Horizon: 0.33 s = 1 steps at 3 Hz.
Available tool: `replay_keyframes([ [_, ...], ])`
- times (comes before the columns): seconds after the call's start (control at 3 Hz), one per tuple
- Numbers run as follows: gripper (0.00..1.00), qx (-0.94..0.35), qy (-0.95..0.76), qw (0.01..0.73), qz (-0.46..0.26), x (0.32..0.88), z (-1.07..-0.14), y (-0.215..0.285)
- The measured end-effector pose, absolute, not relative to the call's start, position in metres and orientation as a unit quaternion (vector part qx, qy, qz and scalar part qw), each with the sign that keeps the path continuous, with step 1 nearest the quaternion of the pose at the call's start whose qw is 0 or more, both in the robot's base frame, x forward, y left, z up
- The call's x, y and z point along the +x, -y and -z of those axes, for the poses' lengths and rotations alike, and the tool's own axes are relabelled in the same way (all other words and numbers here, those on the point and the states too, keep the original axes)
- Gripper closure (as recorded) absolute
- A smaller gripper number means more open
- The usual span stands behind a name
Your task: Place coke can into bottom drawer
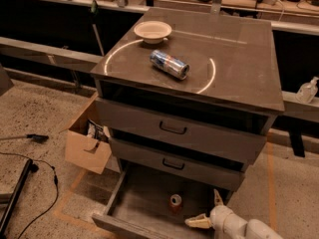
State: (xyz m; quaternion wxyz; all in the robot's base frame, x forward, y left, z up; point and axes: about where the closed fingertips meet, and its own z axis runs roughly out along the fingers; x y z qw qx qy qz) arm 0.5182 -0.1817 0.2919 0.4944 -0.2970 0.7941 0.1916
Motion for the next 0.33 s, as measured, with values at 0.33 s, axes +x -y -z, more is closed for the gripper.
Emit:
replay_keyframes([
  [0.33, 0.0, -0.276, -0.807, 0.484, -0.197, 0.5203, -0.3065, 0.1959],
])
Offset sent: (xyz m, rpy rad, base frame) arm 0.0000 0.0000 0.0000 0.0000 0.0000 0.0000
